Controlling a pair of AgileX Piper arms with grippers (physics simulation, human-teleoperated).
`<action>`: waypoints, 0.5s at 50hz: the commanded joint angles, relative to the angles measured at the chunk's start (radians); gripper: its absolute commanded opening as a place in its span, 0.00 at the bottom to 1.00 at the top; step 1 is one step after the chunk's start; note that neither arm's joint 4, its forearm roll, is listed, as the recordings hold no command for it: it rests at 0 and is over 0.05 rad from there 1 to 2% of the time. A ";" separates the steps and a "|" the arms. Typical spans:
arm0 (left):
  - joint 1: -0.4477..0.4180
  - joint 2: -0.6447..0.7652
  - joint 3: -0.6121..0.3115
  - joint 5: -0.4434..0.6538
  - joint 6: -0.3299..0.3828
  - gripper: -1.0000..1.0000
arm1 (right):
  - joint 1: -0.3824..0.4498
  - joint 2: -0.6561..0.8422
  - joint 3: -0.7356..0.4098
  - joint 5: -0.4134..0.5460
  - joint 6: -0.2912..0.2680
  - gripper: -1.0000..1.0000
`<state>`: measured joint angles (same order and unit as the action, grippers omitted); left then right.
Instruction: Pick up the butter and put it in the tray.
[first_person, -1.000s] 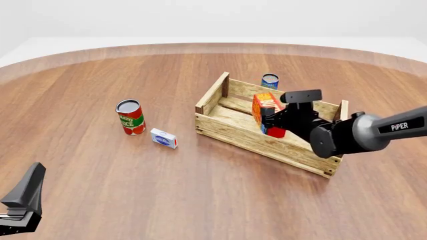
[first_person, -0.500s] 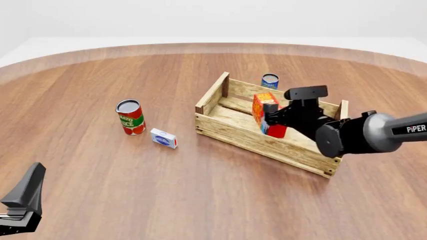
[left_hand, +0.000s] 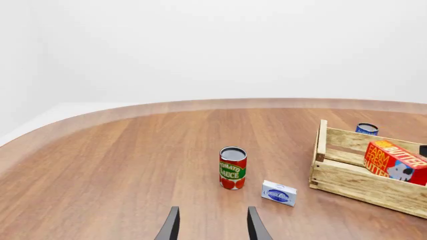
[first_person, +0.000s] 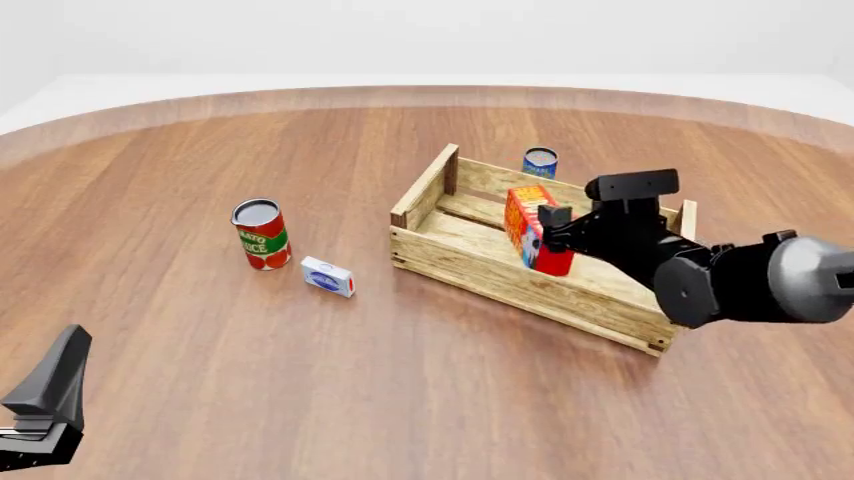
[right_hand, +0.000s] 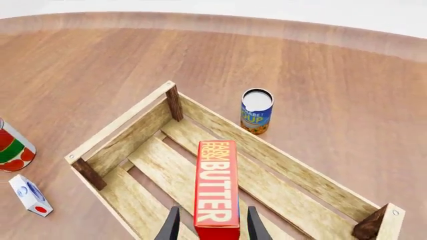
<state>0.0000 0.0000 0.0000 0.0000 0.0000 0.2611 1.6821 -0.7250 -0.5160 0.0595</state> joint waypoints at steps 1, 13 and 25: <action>0.000 0.000 0.000 0.000 0.000 1.00 | -0.003 -0.072 0.047 0.009 -0.007 1.00; 0.000 0.000 0.000 0.000 0.000 1.00 | -0.011 -0.135 0.113 -0.005 -0.004 1.00; 0.000 0.000 0.000 0.000 0.000 1.00 | -0.022 -0.179 0.162 -0.015 -0.003 1.00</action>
<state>0.0000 0.0000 0.0000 0.0000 0.0000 0.2471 1.5441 -0.6044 -0.5241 0.0561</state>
